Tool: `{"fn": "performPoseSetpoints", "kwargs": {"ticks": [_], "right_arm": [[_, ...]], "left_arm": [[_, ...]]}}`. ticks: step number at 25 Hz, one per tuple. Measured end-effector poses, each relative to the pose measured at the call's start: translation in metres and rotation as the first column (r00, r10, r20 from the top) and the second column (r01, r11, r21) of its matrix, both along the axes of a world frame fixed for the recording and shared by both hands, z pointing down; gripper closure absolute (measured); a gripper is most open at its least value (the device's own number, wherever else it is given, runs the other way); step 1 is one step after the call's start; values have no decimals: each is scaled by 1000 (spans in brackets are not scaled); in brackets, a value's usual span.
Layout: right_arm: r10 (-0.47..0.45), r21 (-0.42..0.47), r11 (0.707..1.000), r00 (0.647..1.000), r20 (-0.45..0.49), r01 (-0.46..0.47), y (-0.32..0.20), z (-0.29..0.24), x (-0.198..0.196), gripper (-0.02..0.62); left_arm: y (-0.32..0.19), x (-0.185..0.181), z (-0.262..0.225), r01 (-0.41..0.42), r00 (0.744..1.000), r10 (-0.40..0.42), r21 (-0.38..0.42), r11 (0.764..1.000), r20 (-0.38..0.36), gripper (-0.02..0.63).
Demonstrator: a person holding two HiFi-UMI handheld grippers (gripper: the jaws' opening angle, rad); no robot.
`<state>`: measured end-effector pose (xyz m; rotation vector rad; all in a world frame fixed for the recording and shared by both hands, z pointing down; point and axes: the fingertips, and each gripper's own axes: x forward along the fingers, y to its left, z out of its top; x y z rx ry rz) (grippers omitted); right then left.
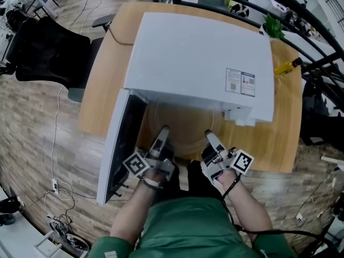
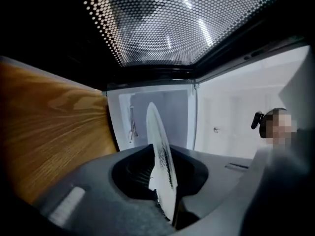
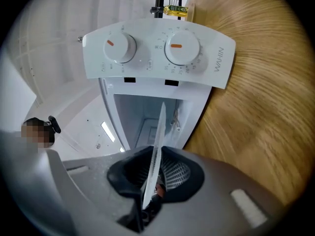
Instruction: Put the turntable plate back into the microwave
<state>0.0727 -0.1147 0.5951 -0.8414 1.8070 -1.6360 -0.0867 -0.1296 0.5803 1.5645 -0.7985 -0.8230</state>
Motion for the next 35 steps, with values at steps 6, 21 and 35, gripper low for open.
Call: {"fn": "performPoseSetpoints", "kwargs": {"ticks": [6,21,35], "right_arm": [[-8,-8,1000,1000,-21,8,-16,17,0,546],[2,-41,999,999,-52,-5,-32,51,3,543],[47,-85,995,994,-103,-56,-51,58,7,512]], "left_arm": [[-17,1,14,4,1000,-4,10,1000,-4,557],[-35,4,49,-3,1000,3,-31,1000,-13,557],[-58,9,54,61,996,-70,-146,987,-56,572]]}}
